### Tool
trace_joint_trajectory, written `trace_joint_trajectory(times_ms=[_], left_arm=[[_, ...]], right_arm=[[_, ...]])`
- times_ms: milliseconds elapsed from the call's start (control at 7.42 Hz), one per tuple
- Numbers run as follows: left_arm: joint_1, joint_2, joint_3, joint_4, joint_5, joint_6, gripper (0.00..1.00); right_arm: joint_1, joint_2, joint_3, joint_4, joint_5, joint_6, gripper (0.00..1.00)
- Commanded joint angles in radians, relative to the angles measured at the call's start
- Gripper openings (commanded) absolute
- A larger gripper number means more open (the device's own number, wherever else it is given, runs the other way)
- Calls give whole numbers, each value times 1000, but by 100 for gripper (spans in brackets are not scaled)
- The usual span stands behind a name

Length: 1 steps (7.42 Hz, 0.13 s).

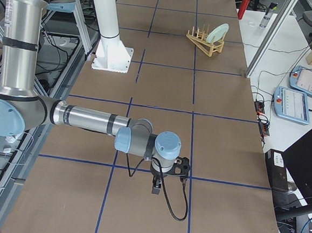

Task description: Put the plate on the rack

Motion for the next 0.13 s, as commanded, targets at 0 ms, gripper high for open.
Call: trace_joint_trajectory(times_ms=[0], left_arm=[[0,0,0,2,0,0,100]], right_arm=[[1,0,0,0,0,0,100]])
